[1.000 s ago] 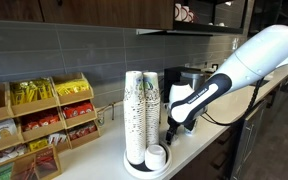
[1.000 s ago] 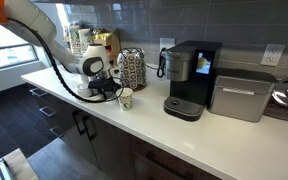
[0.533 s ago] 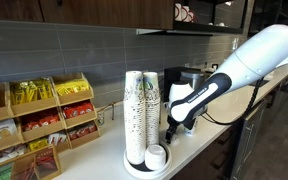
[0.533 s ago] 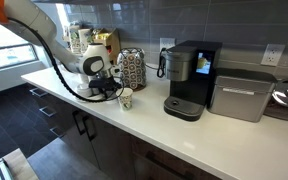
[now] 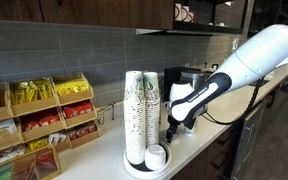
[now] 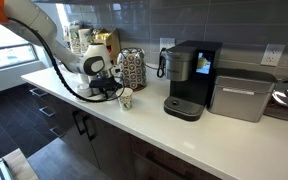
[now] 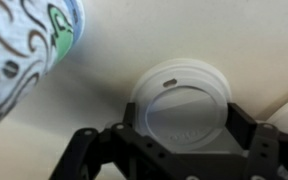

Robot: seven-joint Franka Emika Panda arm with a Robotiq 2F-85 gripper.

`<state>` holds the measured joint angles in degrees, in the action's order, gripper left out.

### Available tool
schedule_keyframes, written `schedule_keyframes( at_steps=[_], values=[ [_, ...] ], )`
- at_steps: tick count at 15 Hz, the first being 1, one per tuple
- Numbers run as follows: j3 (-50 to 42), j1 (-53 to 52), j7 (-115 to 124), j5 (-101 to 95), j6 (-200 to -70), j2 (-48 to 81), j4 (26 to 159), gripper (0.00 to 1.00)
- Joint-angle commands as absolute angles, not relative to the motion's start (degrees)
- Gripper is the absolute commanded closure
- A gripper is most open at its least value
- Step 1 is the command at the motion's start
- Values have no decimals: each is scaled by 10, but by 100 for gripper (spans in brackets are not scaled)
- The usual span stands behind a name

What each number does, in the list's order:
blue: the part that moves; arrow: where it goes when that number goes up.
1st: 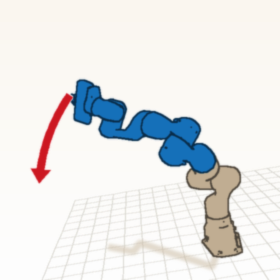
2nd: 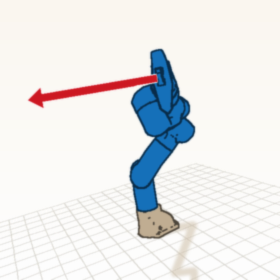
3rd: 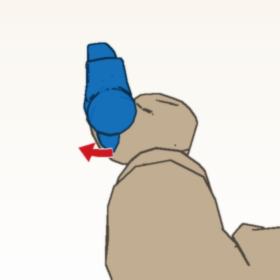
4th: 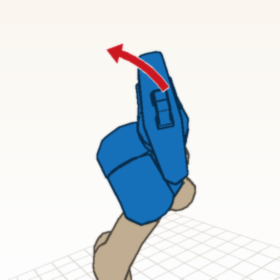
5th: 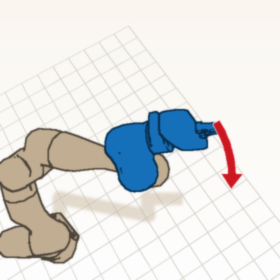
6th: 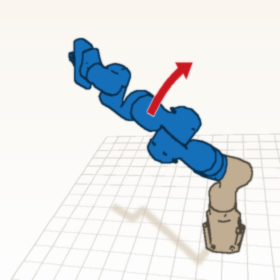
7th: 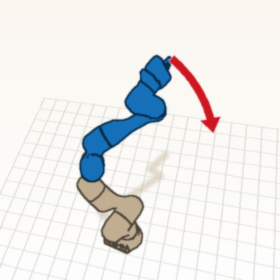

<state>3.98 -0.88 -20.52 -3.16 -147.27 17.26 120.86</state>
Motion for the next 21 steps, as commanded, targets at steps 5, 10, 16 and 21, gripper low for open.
schedule_keyframes(
  at_steps=[5, 10, 16, 21],
  values=[
    [44, -2, -202, -32, -1475, 169, 1213, 17],
    [45, -1, -205, -29, -1473, 165, 1214, 20],
    [45, -1, -206, -29, -1473, 161, 1216, 21],
    [43, 0, -204, -30, -1472, 150, 1219, 22]
  ],
)
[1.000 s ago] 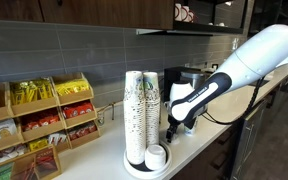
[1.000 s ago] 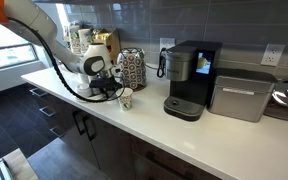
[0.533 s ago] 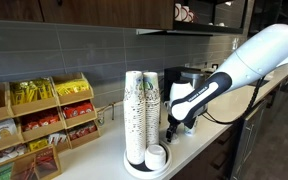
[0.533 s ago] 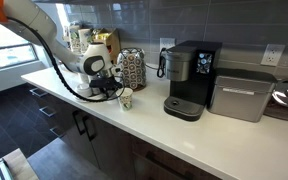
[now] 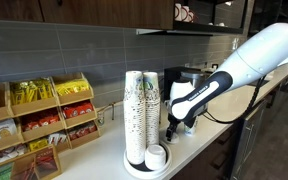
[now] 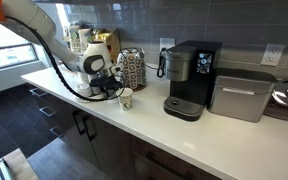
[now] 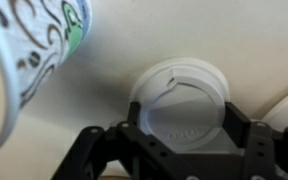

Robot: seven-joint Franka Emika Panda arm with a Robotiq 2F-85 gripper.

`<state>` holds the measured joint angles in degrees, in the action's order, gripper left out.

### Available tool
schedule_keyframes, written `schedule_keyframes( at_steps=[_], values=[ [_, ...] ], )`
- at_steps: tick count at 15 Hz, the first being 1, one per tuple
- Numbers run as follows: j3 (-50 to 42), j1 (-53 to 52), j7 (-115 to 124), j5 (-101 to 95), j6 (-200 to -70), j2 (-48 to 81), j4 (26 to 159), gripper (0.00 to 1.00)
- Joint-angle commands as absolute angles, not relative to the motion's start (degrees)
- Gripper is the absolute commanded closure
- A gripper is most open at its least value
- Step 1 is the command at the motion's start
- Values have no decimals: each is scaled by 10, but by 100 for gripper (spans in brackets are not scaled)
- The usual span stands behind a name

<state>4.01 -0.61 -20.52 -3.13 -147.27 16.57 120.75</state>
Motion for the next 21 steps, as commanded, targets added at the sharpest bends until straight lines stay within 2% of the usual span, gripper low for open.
schedule_keyframes(
  at_steps=[1, 21],
  values=[
    [43, 1, -204, -29, -1471, 146, 1220, 23],
    [33, 2, -201, -32, -1465, 74, 1240, 27]
  ],
)
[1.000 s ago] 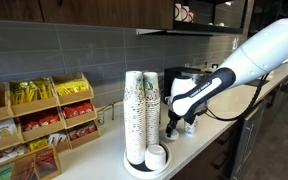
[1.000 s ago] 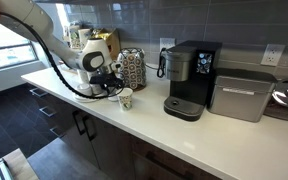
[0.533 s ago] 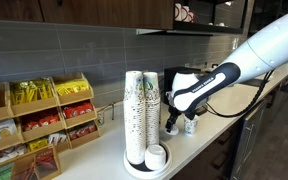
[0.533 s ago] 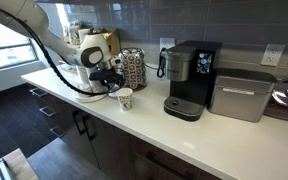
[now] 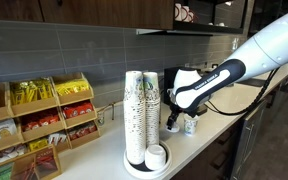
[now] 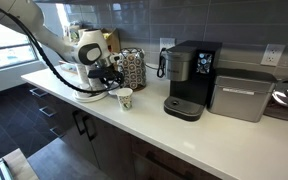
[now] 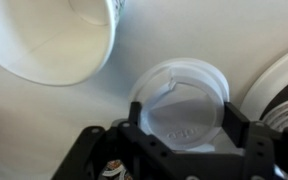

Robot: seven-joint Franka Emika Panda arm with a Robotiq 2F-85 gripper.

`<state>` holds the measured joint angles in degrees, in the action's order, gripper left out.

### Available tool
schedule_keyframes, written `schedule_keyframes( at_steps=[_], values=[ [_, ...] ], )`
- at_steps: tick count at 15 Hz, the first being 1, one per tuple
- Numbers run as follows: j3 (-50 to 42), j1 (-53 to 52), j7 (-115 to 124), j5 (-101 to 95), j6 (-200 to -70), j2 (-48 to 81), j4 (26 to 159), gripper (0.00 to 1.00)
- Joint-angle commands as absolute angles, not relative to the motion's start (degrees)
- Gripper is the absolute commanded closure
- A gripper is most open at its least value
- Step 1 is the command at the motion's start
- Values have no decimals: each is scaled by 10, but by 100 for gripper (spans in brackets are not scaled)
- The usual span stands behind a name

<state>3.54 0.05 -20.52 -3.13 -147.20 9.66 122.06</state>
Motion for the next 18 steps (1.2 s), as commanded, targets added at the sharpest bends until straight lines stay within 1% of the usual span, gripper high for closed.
schedule_keyframes(
  at_steps=[1, 8, 18],
  values=[
    [33, 2, -202, -32, -1465, 71, 1241, 28],
    [32, 1, -206, -28, -1462, 62, 1244, 24],
    [29, -1, -201, -30, -1446, 22, 1255, 26]
  ],
)
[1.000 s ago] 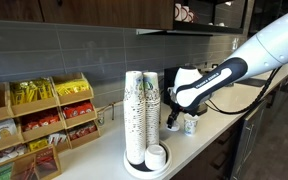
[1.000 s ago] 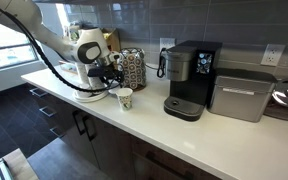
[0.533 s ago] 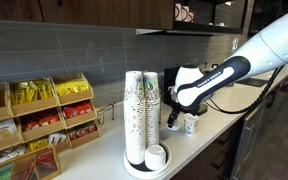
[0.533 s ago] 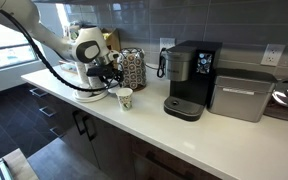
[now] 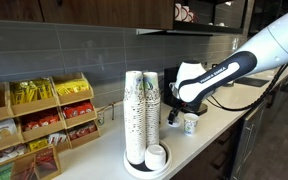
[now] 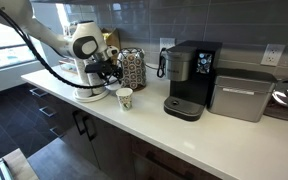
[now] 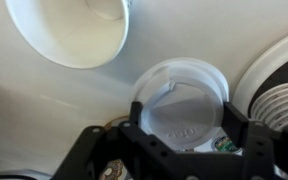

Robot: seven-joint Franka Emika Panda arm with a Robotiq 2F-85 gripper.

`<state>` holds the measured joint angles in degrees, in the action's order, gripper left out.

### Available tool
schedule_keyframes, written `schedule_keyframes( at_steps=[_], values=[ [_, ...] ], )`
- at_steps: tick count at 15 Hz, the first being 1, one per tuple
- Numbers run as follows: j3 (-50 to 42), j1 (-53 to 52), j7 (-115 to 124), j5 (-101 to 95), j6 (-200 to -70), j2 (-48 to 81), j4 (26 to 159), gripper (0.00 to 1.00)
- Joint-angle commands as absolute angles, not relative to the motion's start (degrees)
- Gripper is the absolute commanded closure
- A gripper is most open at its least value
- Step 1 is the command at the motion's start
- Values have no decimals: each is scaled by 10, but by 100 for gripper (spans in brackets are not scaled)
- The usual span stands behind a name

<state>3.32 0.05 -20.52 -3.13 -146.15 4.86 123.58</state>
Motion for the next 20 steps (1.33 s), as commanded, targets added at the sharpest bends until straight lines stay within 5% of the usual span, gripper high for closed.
schedule_keyframes(
  at_steps=[1, 20],
  values=[
    [28, -1, -199, -32, -1444, 17, 1256, 26],
    [0, 3, -150, -42, -1434, -36, 1284, 27]
  ],
)
